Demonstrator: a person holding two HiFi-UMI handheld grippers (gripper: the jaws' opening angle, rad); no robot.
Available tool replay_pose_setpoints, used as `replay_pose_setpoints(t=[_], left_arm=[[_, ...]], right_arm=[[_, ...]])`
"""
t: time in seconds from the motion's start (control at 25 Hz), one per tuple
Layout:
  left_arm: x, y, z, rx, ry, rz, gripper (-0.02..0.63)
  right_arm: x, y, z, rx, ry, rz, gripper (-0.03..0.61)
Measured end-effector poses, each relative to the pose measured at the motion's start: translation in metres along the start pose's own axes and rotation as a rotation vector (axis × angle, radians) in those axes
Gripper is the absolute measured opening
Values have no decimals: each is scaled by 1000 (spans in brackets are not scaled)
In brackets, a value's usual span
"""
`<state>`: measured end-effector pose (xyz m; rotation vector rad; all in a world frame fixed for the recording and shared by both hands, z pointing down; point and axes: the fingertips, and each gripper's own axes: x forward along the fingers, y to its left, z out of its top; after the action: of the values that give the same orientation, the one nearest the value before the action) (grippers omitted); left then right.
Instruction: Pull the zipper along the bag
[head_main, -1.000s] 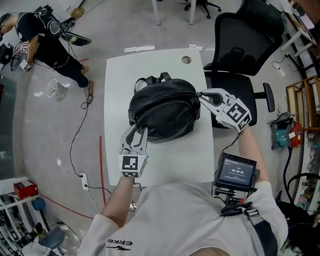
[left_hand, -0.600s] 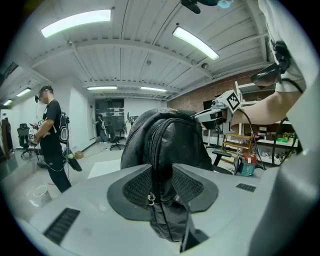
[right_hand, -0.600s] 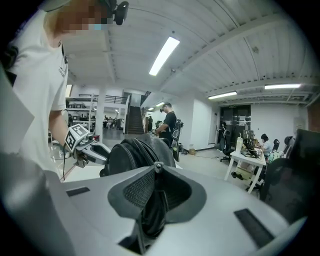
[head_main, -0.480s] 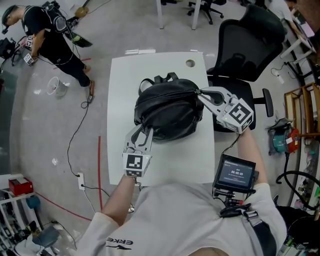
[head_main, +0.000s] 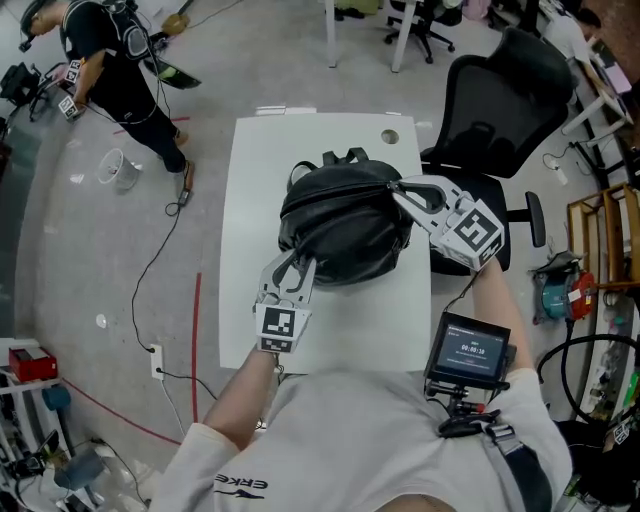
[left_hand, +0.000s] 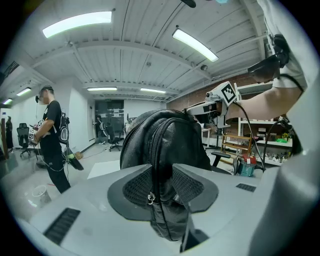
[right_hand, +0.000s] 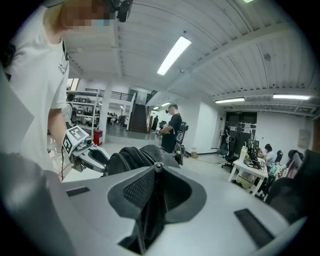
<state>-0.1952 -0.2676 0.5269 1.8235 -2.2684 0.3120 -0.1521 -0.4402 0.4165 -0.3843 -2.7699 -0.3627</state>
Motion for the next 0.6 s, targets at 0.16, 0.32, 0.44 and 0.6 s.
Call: replay_pose_setpoints(t=[0.16, 0.32, 0.44, 0.6], left_arm=[[-1, -1, 0, 0, -6, 0, 110], [-4, -1, -1, 0, -10, -7, 110], [-7, -2, -3, 2, -13, -13, 110], [-8, -3, -3, 6, -18, -21, 110]], right_arm=[[4, 5, 8, -18, 14, 7, 49], [11, 11, 16, -36, 30, 23, 49], [17, 17, 23, -53, 42, 37, 49], [25, 23, 30, -77, 60, 51, 49]])
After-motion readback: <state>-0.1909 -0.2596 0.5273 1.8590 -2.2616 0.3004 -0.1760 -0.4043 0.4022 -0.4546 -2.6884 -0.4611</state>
